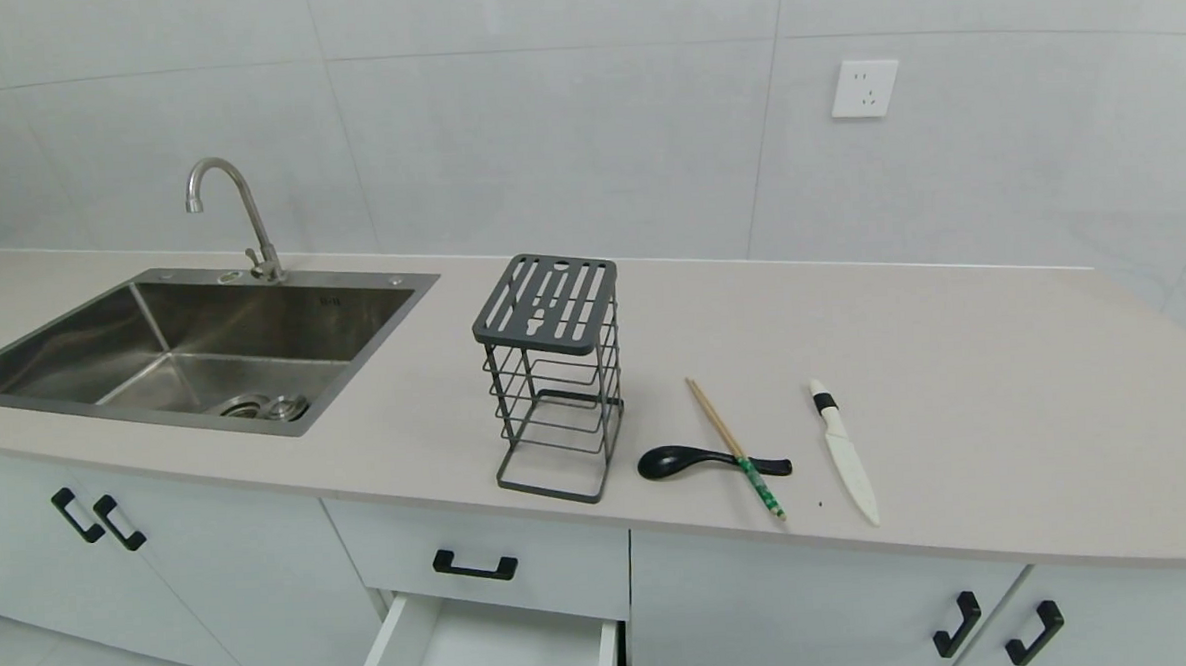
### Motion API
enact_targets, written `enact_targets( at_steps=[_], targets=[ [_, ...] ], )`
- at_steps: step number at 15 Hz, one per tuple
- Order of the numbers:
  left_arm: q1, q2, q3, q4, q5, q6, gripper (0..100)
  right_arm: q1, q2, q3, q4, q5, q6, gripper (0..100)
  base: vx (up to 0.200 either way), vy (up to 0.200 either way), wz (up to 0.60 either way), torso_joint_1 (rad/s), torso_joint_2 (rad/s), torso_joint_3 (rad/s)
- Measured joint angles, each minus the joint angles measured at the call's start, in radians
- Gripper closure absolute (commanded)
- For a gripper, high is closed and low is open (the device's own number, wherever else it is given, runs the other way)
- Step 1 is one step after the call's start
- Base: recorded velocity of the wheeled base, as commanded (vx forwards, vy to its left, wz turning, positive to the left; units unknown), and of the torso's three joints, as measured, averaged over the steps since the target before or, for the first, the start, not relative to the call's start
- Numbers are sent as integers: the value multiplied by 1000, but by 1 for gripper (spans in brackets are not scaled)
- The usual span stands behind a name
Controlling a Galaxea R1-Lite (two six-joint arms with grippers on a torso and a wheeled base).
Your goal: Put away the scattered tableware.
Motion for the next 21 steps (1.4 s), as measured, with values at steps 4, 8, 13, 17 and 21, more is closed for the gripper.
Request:
enact_targets(
  at_steps=[4,8,13,17,21],
  targets=[
    [0,0,0,0,0,0,0,0,0,0,0,-1,-1,100,0,0,0,76,-137,-68],
    [0,0,0,0,0,0,0,0,0,0,0,0,0,100,0,0,0,148,-275,-130],
    [0,0,0,0,0,0,0,-1,0,0,-1,1,4,0,0,0,0,6,-11,-5],
    [0,0,0,0,0,0,0,-1,0,0,-4,6,3,0,0,0,0,0,0,0],
    [0,0,0,0,0,0,0,-5,29,-128,-167,65,12,0,0,0,0,0,0,0]
  ],
)
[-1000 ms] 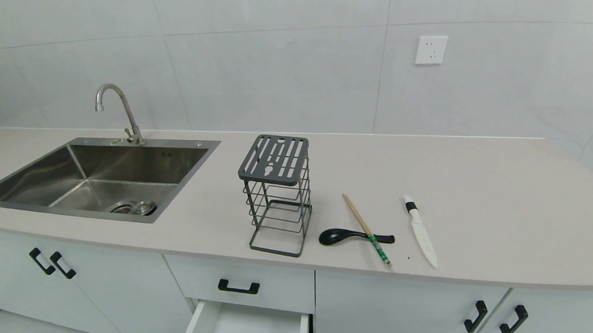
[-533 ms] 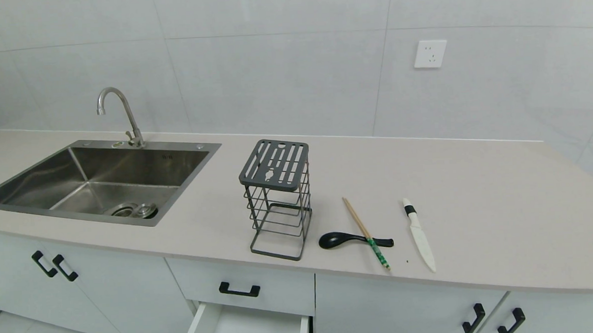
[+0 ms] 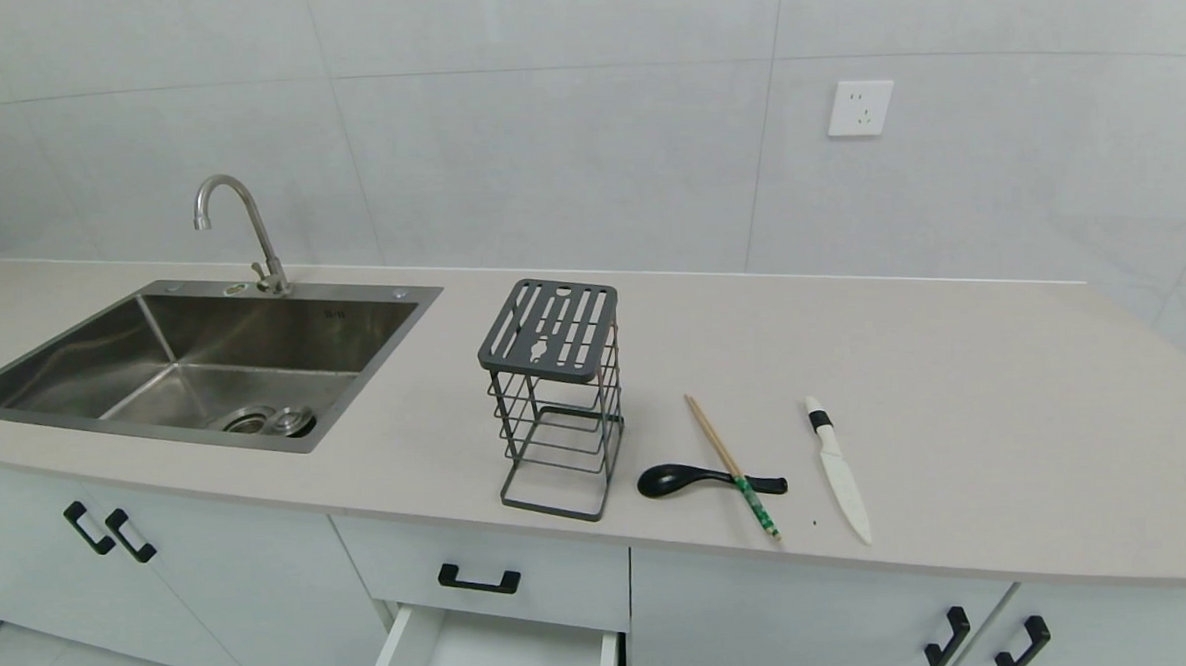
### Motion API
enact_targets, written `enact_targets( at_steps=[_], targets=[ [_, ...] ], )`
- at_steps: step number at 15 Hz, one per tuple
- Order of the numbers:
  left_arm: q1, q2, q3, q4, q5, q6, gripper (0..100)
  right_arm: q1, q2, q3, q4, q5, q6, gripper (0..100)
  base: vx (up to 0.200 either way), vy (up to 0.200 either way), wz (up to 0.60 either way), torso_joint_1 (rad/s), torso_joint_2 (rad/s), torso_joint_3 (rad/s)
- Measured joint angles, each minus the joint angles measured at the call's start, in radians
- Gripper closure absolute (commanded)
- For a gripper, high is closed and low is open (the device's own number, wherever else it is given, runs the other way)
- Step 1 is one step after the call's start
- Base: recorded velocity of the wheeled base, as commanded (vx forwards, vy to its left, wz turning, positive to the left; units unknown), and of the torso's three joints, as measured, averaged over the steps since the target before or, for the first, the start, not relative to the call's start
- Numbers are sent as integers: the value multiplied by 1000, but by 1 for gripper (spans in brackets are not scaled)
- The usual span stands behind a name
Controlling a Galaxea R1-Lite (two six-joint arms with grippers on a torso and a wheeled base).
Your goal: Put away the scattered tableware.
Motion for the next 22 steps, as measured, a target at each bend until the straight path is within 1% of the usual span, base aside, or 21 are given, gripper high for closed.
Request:
enact_targets(
  at_steps=[3,6,7,10,13,15,17,19,21,22],
  targets=[
    [0,0,0,0,0,0,0,2,117,-78,14,137,-2,0,0,0,0,0,0,0],
    [0,0,0,0,0,0,0,7,289,-92,96,262,-3,0,0,0,0,0,0,0],
    [0,0,0,0,0,0,0,15,352,-95,114,290,-5,0,0,0,0,0,0,0],
    [0,0,0,0,0,0,0,82,550,-106,115,312,-7,0,0,0,0,0,0,0],
    [0,0,0,0,0,0,0,171,766,-120,43,315,-33,0,0,0,0,0,0,0],
    [0,0,0,0,0,0,0,201,907,-138,-13,314,-66,0,0,0,0,0,0,0],
    [0,0,0,0,0,0,0,236,1060,-174,-70,311,-108,0,0,0,0,0,0,0],
    [0,0,0,0,0,0,0,286,1193,-222,-107,302,-121,0,0,0,0,0,0,0],
    [0,0,0,0,0,0,0,351,1322,-278,-134,272,-111,0,0,0,0,0,0,0],
    [0,0,0,0,0,0,0,391,1384,-307,-152,259,-84,0,0,0,0,0,0,0]
  ],
)
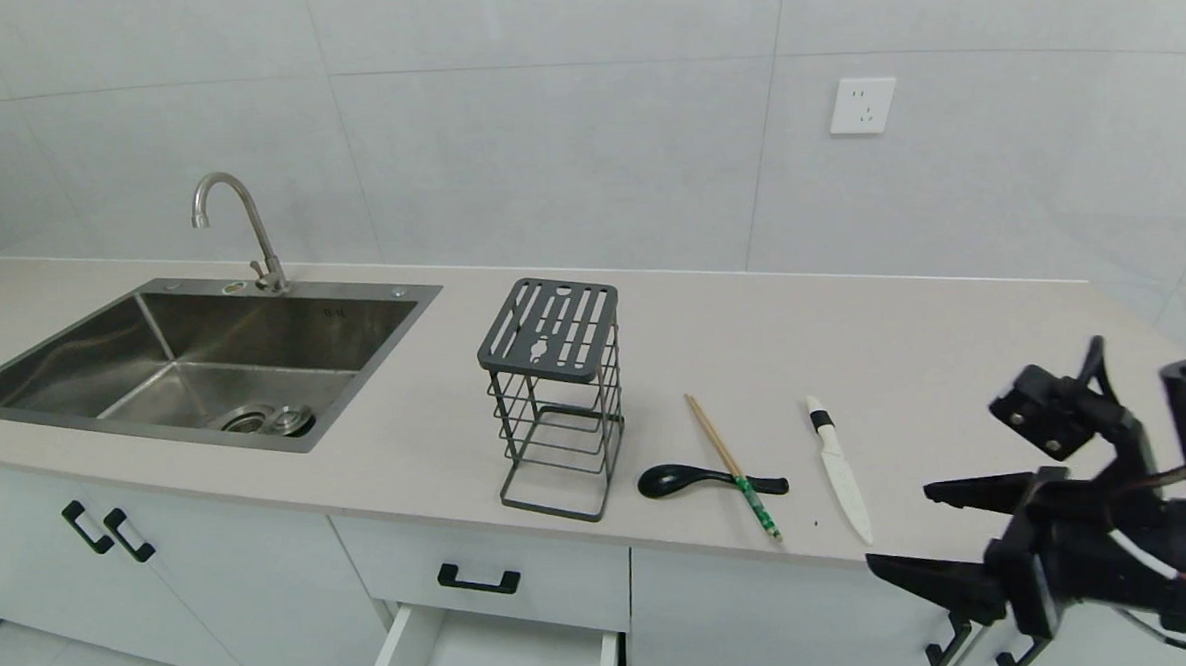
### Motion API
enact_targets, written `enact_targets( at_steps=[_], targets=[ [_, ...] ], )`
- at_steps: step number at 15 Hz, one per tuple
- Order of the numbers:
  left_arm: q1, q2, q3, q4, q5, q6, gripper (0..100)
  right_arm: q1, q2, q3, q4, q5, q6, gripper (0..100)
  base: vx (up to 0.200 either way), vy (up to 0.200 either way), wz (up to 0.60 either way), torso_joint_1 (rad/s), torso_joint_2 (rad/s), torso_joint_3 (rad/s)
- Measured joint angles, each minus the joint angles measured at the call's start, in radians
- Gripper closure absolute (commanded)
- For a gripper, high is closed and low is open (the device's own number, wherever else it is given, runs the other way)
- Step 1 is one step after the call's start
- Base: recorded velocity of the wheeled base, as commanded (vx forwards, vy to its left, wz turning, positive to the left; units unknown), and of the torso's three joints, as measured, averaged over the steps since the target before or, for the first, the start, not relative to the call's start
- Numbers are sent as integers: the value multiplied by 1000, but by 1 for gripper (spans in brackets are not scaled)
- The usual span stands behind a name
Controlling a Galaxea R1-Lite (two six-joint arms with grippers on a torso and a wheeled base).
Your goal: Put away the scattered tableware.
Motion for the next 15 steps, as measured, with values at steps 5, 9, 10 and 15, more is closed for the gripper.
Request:
enact_targets(
  at_steps=[5,9,10,15],
  targets=[
    [0,0,0,0,0,0,0,139,235,-66,-152,-143,219,0,0,0,0,0,0,0],
    [0,0,0,0,0,0,0,178,373,-125,-172,-269,324,0,0,0,0,0,0,0],
    [0,0,0,0,0,0,0,195,411,-146,-172,-300,362,0,0,0,0,0,0,0],
    [0,0,0,0,0,0,0,264,587,-295,-164,-460,511,0,0,0,0,0,0,0]
  ],
)
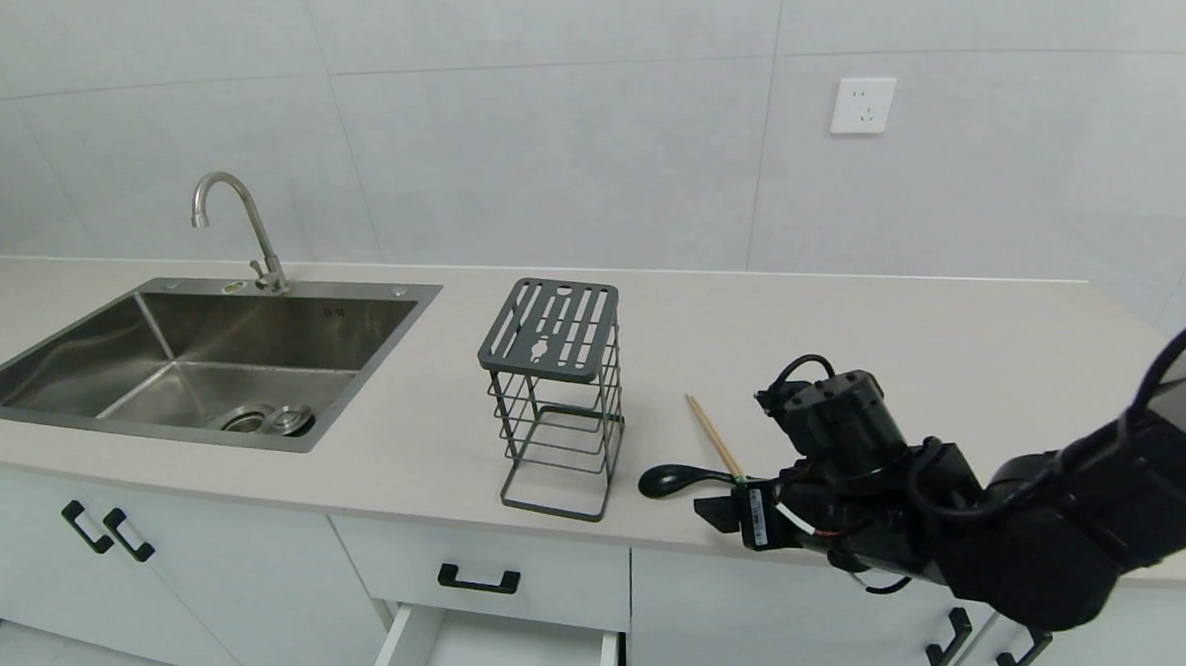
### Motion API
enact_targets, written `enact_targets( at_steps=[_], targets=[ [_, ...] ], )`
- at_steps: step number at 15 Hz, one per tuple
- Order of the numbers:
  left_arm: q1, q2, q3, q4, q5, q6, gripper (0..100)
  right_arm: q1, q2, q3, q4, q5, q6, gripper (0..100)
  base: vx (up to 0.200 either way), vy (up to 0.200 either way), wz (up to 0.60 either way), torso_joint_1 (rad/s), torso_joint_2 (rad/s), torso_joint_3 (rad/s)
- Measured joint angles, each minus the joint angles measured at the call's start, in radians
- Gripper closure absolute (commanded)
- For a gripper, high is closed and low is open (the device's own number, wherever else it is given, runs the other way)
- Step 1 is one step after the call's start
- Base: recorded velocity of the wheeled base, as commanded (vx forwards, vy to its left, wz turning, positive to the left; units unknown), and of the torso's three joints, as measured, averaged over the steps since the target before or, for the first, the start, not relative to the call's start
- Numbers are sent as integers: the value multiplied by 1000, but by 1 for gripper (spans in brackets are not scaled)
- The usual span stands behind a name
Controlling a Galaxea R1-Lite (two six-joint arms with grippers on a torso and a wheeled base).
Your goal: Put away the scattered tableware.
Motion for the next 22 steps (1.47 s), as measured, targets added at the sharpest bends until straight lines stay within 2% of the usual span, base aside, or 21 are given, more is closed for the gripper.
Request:
enact_targets(
  at_steps=[4,12,13,22],
  targets=[
    [0,0,0,0,0,0,0,4,63,-17,3,-32,4,0,0,0,0,0,0,0],
    [0,0,0,0,0,0,0,5,106,-27,-3,-32,4,0,0,0,0,0,0,0],
    [0,0,0,0,0,0,0,5,110,-29,-3,-32,4,100,0,0,0,0,0,0],
    [0,0,0,0,0,0,0,-31,116,-26,0,-51,5,100,0,0,0,0,0,0]
  ],
)
